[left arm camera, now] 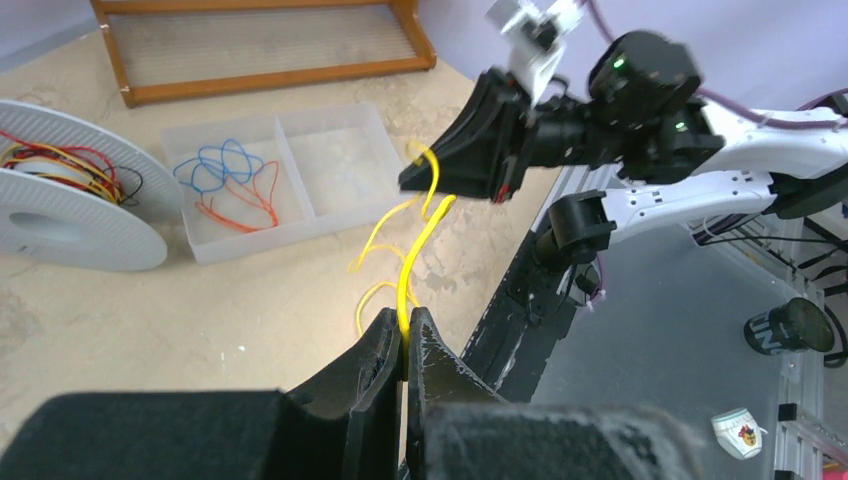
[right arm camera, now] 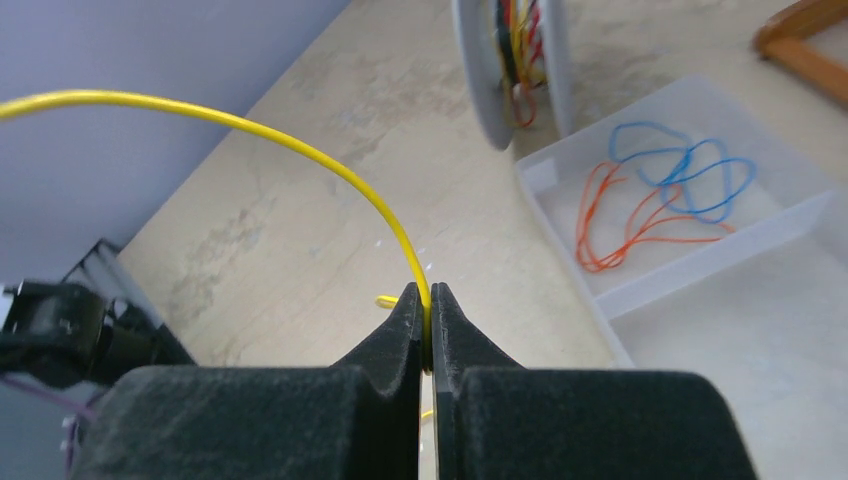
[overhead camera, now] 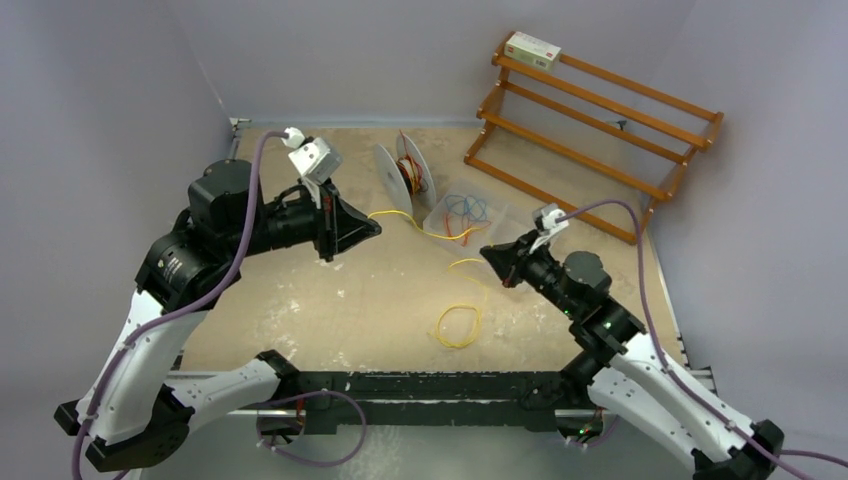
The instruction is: Wrap the cables
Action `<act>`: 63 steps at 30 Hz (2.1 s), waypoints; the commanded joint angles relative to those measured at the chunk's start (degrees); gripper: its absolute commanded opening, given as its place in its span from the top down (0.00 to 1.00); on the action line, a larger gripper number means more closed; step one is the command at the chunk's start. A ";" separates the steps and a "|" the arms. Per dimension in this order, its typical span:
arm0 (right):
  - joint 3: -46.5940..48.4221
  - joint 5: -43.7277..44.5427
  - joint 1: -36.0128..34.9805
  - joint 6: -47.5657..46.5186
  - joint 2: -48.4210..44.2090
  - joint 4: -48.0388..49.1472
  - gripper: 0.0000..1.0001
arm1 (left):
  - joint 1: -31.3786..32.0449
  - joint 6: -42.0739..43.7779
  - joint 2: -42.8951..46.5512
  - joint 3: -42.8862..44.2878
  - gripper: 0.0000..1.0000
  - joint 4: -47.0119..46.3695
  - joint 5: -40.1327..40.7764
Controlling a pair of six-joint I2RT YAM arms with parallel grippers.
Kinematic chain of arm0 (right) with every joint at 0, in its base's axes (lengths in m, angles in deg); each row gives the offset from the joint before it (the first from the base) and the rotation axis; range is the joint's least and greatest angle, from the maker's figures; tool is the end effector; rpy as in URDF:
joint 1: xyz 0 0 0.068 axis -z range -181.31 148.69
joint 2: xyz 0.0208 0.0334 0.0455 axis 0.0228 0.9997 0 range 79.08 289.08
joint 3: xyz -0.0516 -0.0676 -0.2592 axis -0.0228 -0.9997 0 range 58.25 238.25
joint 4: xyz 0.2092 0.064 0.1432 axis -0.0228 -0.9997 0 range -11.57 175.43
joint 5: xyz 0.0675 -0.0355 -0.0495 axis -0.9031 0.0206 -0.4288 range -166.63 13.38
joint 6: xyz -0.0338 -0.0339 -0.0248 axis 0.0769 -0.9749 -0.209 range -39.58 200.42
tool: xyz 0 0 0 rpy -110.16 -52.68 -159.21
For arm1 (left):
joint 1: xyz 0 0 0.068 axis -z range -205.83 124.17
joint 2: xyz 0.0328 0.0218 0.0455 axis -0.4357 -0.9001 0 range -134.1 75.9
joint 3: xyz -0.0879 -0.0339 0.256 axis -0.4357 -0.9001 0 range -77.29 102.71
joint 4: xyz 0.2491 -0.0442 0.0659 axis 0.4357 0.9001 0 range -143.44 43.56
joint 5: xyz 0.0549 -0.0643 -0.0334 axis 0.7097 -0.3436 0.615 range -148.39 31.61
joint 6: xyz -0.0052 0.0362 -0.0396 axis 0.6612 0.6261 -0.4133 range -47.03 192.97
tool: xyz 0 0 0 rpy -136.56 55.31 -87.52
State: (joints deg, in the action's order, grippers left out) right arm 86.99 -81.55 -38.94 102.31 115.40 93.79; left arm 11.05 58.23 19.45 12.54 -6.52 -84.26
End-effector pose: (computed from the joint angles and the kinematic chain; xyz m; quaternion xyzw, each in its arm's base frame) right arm 0.1310 0.1047 0.2985 -0.1264 0.6909 0.3792 0.6024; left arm 0.1096 -0.1018 0.4936 0.2829 0.7248 -0.4209 0.4664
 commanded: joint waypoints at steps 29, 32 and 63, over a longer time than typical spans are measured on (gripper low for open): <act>23.73 28.32 -0.33 -9.20 -5.15 -15.12 1.00 | 0.03 0.45 6.18 -4.12 1.00 1.09 5.09; 23.49 23.32 -0.30 -9.19 -3.41 -16.01 1.00 | 0.05 -0.09 6.42 -2.90 1.00 0.74 6.22; 26.24 -32.91 -0.27 -14.25 4.93 -3.94 0.34 | 0.03 -3.06 3.43 -4.56 1.00 -2.81 -0.13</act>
State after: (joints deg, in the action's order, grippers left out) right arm 110.61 -103.45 -39.48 89.72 116.99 83.50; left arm 11.05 55.98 22.47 9.08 -6.26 -81.09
